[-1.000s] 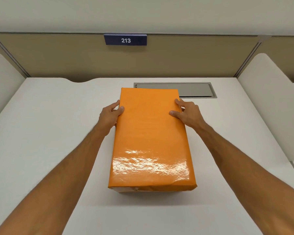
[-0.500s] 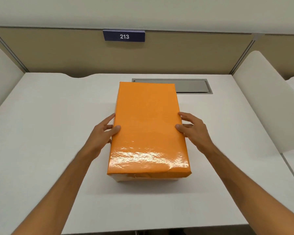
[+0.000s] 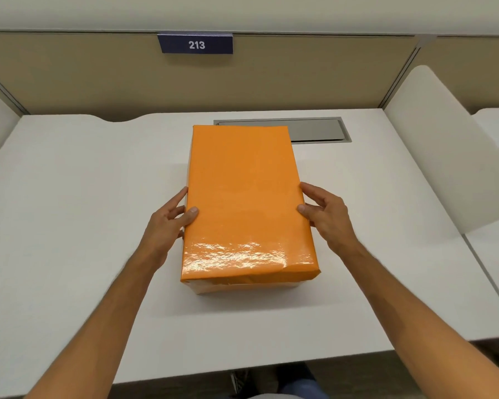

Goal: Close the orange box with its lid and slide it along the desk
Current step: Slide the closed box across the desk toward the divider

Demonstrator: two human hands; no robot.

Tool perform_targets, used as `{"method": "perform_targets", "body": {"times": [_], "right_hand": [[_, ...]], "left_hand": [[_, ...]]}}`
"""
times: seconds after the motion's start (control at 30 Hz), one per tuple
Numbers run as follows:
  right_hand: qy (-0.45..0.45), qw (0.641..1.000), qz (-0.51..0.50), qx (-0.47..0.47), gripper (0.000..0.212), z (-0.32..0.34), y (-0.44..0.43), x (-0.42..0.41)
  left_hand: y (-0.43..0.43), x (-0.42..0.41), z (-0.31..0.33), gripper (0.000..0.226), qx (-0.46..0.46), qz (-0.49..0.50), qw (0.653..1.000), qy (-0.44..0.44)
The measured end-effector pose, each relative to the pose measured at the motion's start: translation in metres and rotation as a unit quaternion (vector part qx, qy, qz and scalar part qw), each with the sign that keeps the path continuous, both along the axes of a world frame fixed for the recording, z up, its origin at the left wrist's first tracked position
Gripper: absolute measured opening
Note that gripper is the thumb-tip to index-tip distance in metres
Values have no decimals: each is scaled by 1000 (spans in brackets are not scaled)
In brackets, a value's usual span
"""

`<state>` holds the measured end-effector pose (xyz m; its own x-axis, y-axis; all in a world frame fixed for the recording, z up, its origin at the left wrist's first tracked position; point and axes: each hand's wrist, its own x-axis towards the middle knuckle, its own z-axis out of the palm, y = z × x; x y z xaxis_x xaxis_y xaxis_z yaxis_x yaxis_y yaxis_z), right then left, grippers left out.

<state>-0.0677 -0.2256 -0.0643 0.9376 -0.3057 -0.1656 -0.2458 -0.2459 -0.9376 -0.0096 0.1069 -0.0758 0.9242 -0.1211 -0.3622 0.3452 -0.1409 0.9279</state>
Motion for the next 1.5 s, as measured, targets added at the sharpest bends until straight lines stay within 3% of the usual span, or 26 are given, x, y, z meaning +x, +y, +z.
{"method": "perform_targets", "body": {"times": [0.27,0.4,0.57,0.7,0.93,1.27,1.5], "right_hand": [[21,997,-24,68,57,-4,-1,-1],[95,987,-26,126,54,-3,-3,-4],[162,969,40,182,64,-6,-3,-16],[167,962,58,207,82,-9,-1,-14],[156,958,106,216,91,0,13,5],[119,951,160,235,88,21,85,50],[124,950,175,228,90,21,155,84]], "left_hand": [[-10,-7,3,61,-6,-16,999,46],[-10,-6,3,66,-51,3,996,78],[-8,-8,6,69,-90,4,986,137],[-4,-7,10,69,-77,15,988,129],[25,-18,32,76,-63,45,992,102],[82,-25,53,65,-53,134,988,53],[156,1,48,65,-58,142,987,55]]}}
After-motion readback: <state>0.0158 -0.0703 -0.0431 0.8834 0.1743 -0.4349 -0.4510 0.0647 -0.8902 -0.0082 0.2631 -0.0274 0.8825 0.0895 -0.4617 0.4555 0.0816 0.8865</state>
